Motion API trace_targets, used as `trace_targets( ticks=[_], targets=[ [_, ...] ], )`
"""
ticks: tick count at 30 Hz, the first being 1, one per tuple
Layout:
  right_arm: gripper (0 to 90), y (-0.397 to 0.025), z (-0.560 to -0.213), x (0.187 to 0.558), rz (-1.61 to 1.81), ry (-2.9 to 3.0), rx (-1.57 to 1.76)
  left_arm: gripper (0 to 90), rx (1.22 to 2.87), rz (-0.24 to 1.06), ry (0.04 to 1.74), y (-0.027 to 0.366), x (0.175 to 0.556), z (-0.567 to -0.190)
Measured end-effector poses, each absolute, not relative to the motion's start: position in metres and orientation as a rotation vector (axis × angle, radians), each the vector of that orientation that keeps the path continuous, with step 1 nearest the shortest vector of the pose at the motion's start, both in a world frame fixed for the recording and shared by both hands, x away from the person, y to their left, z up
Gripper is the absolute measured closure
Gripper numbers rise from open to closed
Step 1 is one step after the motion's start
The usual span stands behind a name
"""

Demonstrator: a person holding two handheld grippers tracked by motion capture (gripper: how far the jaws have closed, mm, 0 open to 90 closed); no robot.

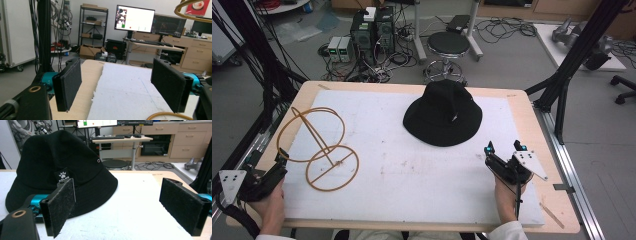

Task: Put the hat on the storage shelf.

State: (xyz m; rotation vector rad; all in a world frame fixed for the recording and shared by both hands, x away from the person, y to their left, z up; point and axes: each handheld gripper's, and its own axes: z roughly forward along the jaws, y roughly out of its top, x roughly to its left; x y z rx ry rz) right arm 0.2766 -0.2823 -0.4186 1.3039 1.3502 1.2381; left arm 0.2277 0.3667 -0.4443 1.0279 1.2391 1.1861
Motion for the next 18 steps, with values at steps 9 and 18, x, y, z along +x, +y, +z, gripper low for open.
trace_targets(
  ticks=[9, 18],
  targets=[
    [12.4, -0.2824, -0.4189, 0.276, 1.236, 1.353, 1.31, 24.9, 1.023, 1.179, 1.238, 0.3667, 0.2287, -0.4445],
    [12.4, -0.2817, -0.4189, 0.276, 1.238, 1.358, 1.307, 25.0, 1.022, 1.177, 1.239, 0.3665, 0.2279, -0.4443]
  ],
)
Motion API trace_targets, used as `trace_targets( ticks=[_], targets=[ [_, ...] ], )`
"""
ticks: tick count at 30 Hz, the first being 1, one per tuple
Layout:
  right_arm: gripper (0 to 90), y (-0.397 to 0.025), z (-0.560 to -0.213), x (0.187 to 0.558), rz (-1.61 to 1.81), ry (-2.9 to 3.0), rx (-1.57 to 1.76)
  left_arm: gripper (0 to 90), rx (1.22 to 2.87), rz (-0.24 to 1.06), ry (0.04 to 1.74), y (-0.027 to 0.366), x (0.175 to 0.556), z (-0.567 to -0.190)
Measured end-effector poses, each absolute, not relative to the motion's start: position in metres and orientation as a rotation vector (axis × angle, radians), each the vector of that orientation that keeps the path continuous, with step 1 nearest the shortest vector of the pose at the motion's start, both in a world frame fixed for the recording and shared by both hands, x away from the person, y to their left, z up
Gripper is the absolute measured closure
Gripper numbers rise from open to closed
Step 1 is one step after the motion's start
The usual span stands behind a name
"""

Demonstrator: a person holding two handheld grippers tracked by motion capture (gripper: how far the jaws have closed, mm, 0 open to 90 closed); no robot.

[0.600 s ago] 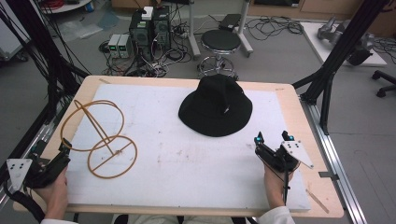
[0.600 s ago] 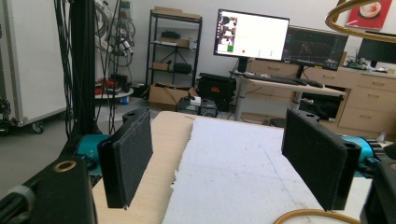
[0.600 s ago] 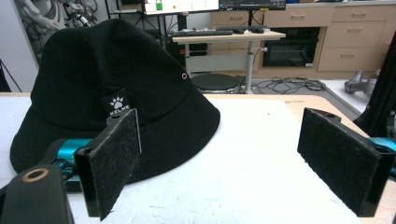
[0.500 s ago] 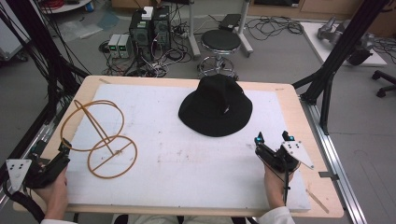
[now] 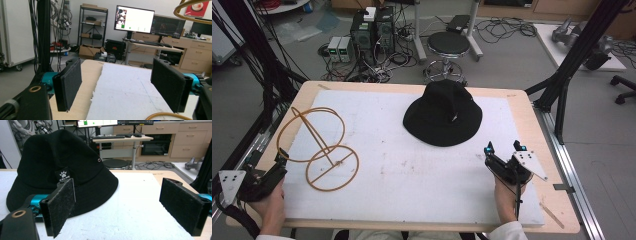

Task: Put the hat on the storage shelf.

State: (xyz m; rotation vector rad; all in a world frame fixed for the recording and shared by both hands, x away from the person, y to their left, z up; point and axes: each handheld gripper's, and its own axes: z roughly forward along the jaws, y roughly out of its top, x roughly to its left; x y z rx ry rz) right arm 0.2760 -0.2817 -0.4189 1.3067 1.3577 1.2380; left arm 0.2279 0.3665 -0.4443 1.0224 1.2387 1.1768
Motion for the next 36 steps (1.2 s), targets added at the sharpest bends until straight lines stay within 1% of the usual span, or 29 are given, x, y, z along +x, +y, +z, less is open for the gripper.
trace_targets(
  ticks=[13, 23, 36],
  targets=[
    [12.3, -0.283, -0.416, 0.277, 1.243, 1.343, 1.315, 25.0, 1.023, 1.171, 1.234, 0.366, 0.229, -0.445],
    [12.3, -0.279, -0.381, 0.28, 1.314, 1.383, 1.254, 25.0, 1.013, 1.18, 1.243, 0.365, 0.23, -0.444],
    [12.3, -0.265, -0.35, 0.311, 1.345, 1.495, 1.21, 25.0, 1.024, 1.177, 1.225, 0.362, 0.231, -0.442]
  ],
)
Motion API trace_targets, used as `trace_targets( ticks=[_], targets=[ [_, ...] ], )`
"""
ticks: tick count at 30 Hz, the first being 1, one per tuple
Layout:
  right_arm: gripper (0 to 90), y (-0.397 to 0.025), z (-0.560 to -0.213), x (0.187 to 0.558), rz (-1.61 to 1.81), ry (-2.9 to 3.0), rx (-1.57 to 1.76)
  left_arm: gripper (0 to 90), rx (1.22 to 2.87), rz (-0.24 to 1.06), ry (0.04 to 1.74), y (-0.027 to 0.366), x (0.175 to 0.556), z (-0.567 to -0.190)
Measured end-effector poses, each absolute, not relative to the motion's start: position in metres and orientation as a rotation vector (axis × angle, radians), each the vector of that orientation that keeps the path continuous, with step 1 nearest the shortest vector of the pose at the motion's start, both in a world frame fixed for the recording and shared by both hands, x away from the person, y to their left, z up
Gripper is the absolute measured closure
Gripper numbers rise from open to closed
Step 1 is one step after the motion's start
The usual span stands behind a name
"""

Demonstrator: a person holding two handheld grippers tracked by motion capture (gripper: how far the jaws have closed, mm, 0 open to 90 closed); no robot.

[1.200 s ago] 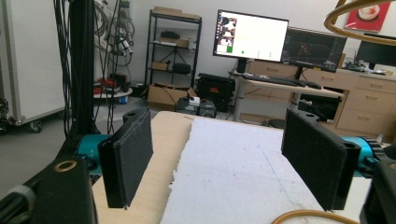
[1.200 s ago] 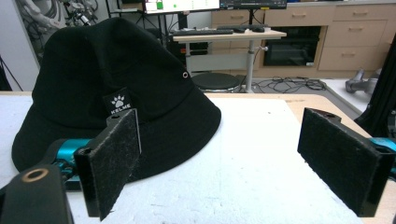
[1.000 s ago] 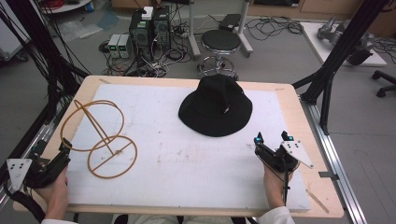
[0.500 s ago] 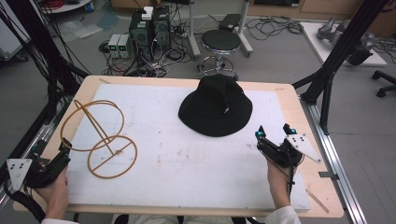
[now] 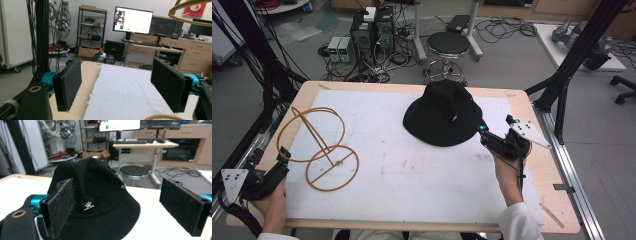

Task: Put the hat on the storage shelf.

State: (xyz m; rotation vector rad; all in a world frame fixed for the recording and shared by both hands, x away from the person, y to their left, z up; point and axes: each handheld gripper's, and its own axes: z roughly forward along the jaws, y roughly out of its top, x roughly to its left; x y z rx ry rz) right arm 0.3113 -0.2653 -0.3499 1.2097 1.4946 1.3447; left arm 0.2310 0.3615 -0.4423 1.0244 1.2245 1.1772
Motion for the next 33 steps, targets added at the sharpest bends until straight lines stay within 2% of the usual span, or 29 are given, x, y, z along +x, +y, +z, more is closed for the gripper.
trace_targets(
  ticks=[17, 33],
  targets=[
    [12.3, -0.25, -0.335, 0.356, 1.3, 1.55, 1.224, 25.0, 1.021, 1.169, 1.224, 0.362, 0.233, -0.442],
    [12.3, -0.215, -0.332, 0.392, 1.281, 1.656, 1.184, 25.0, 1.02, 1.163, 1.226, 0.362, 0.234, -0.443]
  ],
)
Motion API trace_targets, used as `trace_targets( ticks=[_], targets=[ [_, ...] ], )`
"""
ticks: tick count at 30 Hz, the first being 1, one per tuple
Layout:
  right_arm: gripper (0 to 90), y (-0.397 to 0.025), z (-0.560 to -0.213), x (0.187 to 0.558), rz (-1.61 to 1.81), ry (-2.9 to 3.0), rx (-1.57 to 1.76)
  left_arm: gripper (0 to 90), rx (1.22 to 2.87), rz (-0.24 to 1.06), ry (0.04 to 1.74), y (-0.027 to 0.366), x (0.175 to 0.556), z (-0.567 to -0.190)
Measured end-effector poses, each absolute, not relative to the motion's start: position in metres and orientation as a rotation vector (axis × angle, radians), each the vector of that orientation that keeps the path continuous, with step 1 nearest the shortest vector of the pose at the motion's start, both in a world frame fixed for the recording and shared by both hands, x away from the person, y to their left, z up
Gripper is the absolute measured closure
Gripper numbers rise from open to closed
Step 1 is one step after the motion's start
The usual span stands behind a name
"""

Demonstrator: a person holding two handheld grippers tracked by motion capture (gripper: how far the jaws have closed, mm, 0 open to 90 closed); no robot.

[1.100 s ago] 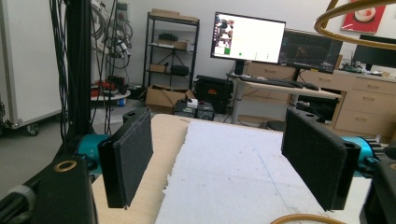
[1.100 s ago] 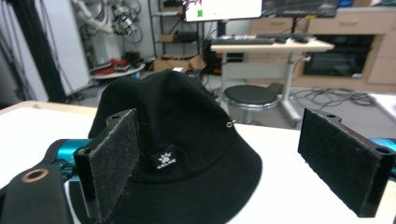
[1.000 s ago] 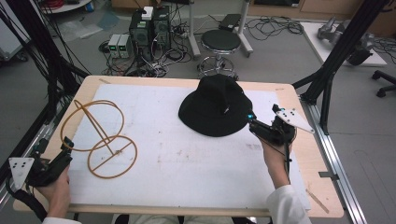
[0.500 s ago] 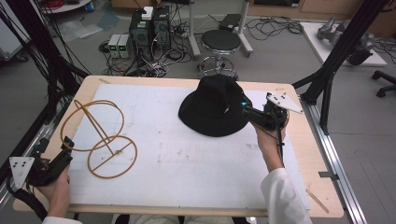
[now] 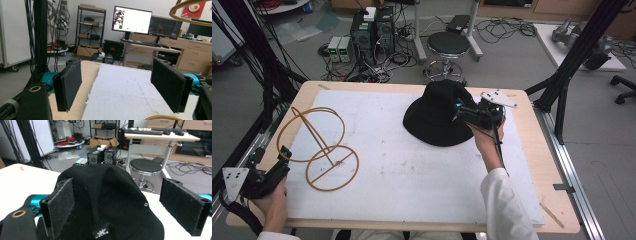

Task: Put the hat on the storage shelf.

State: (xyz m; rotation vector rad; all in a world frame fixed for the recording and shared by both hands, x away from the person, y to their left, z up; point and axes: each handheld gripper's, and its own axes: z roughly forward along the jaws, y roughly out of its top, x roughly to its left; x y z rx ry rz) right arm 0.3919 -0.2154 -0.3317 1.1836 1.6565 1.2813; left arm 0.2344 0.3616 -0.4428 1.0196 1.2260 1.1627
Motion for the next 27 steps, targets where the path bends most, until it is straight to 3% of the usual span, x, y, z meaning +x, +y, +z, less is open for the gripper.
trace_targets(
  ticks=[27],
  targets=[
    [12.9, -0.176, -0.39, 0.456, 1.125, 1.743, 1.29, 25.0, 1.017, 1.149, 1.228, 0.363, 0.234, -0.444]
  ],
)
